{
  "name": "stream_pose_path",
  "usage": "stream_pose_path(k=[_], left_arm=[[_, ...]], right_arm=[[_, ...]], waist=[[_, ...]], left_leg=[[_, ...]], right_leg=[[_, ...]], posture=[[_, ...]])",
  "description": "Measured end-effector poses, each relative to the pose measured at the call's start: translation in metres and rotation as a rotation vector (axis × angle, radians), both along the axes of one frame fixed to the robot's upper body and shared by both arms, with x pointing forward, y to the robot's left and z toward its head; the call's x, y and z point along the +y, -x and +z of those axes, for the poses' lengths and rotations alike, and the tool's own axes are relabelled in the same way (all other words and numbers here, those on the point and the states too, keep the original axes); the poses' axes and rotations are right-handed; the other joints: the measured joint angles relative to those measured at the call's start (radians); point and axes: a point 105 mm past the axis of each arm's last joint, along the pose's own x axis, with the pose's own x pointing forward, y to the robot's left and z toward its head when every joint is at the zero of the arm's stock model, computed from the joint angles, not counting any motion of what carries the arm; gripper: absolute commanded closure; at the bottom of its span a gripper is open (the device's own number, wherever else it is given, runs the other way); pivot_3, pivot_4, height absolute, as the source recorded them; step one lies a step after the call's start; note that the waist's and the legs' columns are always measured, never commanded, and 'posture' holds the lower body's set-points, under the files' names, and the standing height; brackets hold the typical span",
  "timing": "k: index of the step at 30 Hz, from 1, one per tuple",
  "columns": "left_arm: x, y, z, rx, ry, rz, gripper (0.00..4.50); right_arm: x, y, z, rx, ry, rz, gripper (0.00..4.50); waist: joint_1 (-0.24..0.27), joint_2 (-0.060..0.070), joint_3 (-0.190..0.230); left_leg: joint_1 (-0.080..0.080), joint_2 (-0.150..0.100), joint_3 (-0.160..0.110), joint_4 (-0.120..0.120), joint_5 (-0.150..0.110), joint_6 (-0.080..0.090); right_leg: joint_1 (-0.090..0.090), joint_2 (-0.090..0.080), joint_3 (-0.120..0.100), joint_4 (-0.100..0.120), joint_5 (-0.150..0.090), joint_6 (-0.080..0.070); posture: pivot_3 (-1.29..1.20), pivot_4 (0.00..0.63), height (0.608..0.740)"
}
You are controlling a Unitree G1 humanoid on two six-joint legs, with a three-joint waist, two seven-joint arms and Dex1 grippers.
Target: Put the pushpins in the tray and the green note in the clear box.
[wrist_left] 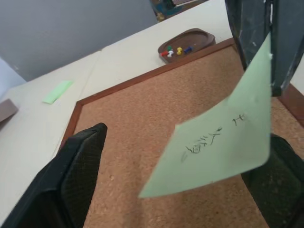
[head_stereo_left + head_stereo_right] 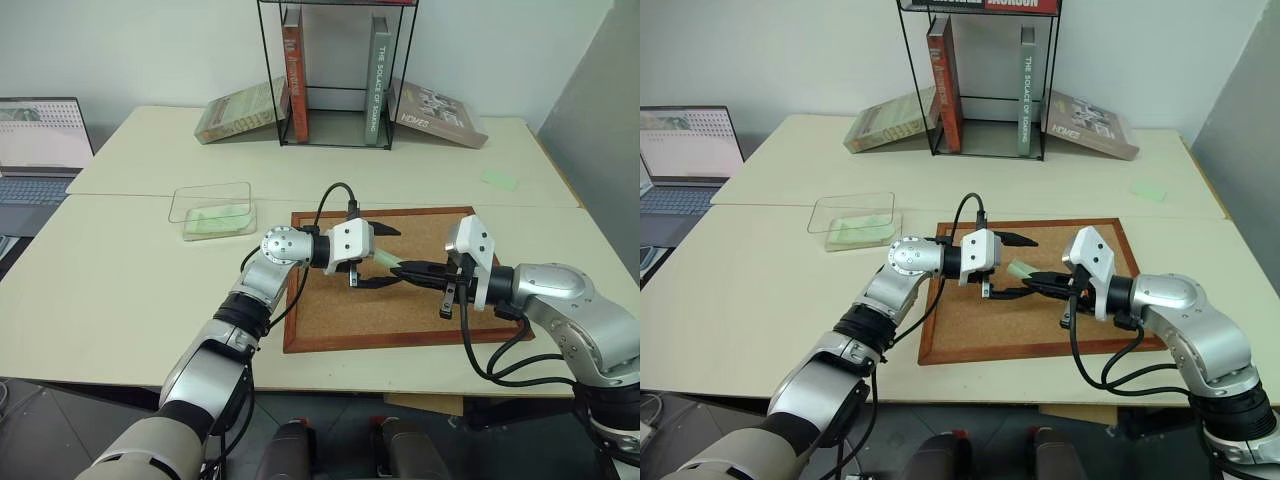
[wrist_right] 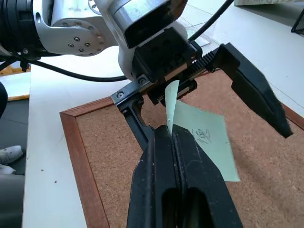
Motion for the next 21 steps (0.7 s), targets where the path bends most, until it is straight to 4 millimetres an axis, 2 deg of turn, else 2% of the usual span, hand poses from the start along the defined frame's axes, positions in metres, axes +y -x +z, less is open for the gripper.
stream_pose_path(k=[11, 12, 13, 18, 19, 21], left_arm=[[-0.001, 0.005, -0.01, 0.062, -0.026, -0.047, 2.88], [-0.001, 0.005, -0.01, 0.065, -0.025, -0.048, 2.97], [-0.002, 0.005, -0.01, 0.066, -0.024, -0.049, 3.27], [-0.004, 0.006, -0.011, 0.074, -0.017, -0.05, 4.22], [-0.004, 0.006, -0.011, 0.076, -0.017, -0.05, 4.39], [-0.004, 0.005, -0.012, 0.083, -0.018, -0.048, 4.46]], right_arm=[[-0.002, 0.003, -0.002, 0.028, 0.006, -0.002, 4.5], [-0.003, 0.002, -0.002, 0.031, 0.005, -0.004, 4.5], [-0.003, 0.002, -0.002, 0.034, 0.004, -0.007, 4.5], [-0.003, 0.002, -0.002, 0.048, -0.003, -0.007, 4.5], [-0.003, 0.002, -0.001, 0.049, -0.003, -0.007, 4.5], [-0.003, 0.002, 0.0, 0.047, -0.002, -0.006, 4.5]], waist=[[0.001, -0.001, 0.0], [0.001, -0.001, 0.0], [0.001, -0.001, 0.0], [0.001, -0.001, 0.0], [0.001, -0.001, 0.0], [0.001, -0.001, 0.0]], left_leg=[[0.0, 0.0, 0.0, 0.0, 0.0, 0.0], [0.0, 0.0, 0.0, 0.0, 0.0, 0.0], [0.0, 0.0, 0.0, 0.0, 0.0, 0.0], [0.0, 0.0, 0.0, 0.0, 0.0, 0.0], [0.0, 0.0, 0.0, 0.0, 0.0, 0.0], [0.0, 0.0, 0.0, 0.0, 0.0, 0.0]], right_leg=[[0.0, 0.0, 0.0, 0.0, 0.0, 0.0], [0.0, 0.0, 0.0, 0.0, 0.0, 0.0], [0.0, 0.0, 0.0, 0.0, 0.0, 0.0], [0.0, 0.0, 0.0, 0.0, 0.0, 0.0], [0.0, 0.0, 0.0, 0.0, 0.0, 0.0], [0.0, 0.0, 0.0, 0.0, 0.0, 0.0]], posture=[[0.0, 0.15, 0.74], [0.0, 0.15, 0.74], [0.0, 0.15, 0.74], [0.0, 0.15, 0.74], [0.0, 0.15, 0.74], [0.0, 0.15, 0.74]])
